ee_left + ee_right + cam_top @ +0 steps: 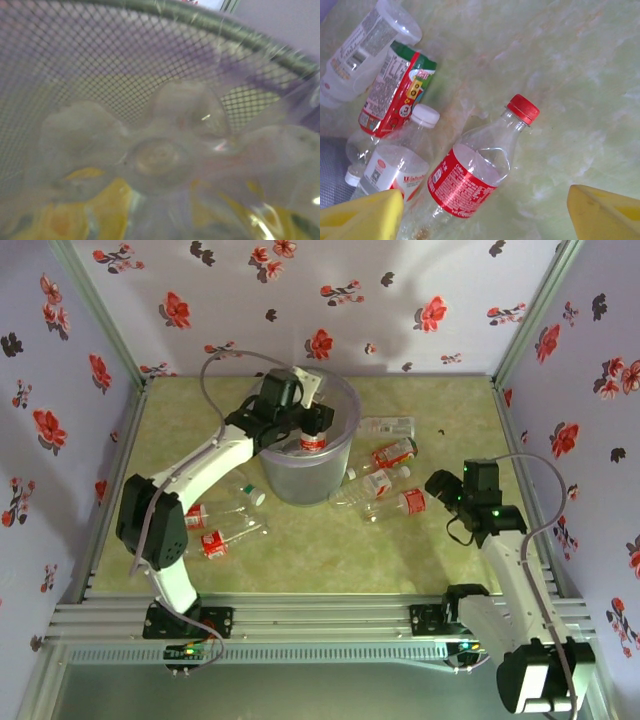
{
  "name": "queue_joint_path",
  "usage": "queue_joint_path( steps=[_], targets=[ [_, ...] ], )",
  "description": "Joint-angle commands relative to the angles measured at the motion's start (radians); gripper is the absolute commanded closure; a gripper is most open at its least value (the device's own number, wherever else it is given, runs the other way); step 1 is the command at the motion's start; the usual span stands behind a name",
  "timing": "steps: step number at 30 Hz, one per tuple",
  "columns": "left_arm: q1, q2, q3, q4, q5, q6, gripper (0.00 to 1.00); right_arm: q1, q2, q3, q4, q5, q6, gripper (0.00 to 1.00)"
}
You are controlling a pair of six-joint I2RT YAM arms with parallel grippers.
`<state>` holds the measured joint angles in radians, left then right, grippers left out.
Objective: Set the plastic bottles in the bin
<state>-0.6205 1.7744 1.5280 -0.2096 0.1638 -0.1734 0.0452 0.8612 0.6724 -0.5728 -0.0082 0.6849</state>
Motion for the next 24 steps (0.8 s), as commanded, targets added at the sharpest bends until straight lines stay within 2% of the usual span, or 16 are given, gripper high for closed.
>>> queue_joint_path(
  steps=[1, 4, 7, 10, 15, 17, 24],
  targets=[
    [-0.009, 0.024, -0.013, 0.042, -0.001, -0.007, 0.68, -0.016, 0.003, -0.049, 0.091, 0.018, 0.091, 0.17],
    [-0.010, 0.036, -0.014, 0.045, 0.000, -0.014, 0.65, -0.021, 0.038, -0.071, 0.134, -0.002, 0.110, 0.19],
    [-0.010, 0.049, -0.011, 0.051, 0.003, -0.020, 0.48, -0.022, 0.073, -0.082, 0.169, -0.015, 0.116, 0.19],
    [-0.010, 0.055, -0.005, 0.055, 0.009, -0.026, 0.45, -0.022, 0.107, -0.097, 0.214, -0.025, 0.131, 0.18],
    [-0.010, 0.045, 0.017, 0.043, 0.010, -0.020, 0.29, -0.022, 0.182, -0.125, 0.296, -0.040, 0.178, 0.19],
    [-0.010, 0.035, 0.026, 0.036, 0.009, -0.018, 0.20, -0.022, 0.210, -0.140, 0.331, -0.047, 0.199, 0.19],
    [-0.010, -0.028, 0.043, 0.024, -0.011, -0.001, 0.07, -0.017, 0.281, -0.164, 0.413, -0.056, 0.240, 0.17]
  ],
)
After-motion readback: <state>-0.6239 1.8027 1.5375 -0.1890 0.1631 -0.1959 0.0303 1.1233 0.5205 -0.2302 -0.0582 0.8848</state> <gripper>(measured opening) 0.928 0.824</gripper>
